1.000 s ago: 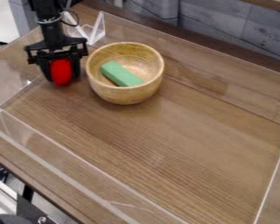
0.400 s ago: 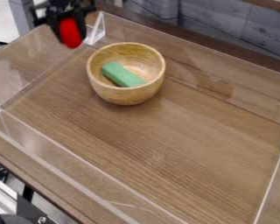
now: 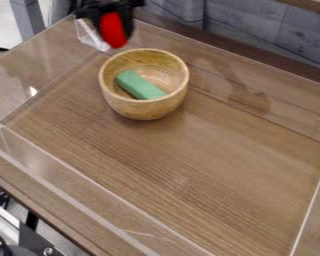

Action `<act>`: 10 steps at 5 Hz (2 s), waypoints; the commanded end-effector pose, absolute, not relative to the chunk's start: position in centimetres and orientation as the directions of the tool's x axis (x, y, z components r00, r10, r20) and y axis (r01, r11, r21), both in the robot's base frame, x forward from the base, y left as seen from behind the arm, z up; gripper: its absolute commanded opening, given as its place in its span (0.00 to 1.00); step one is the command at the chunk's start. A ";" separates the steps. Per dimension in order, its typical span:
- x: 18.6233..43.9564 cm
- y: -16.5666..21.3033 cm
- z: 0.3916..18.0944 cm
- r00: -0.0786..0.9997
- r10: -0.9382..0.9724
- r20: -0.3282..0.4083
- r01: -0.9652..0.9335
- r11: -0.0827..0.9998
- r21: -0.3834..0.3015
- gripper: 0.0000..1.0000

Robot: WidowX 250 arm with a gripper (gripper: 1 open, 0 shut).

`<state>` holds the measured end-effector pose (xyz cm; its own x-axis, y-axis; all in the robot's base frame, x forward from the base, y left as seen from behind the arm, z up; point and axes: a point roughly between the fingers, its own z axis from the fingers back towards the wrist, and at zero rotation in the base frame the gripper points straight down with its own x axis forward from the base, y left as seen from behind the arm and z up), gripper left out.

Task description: Move the red fruit to the right

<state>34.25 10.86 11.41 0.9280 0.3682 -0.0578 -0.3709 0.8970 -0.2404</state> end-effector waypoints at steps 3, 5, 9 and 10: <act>34.6 1.1 15.0 0.998 0.064 0.026 -0.055 0.962 -0.269 0.00; 33.1 -3.8 15.7 1.000 0.000 0.019 0.005 0.961 -0.276 0.00; 31.6 -4.8 12.3 0.996 -0.085 0.009 0.085 0.960 -0.267 0.00; 32.4 -5.0 10.5 0.998 -0.054 0.013 0.055 0.965 -0.255 0.00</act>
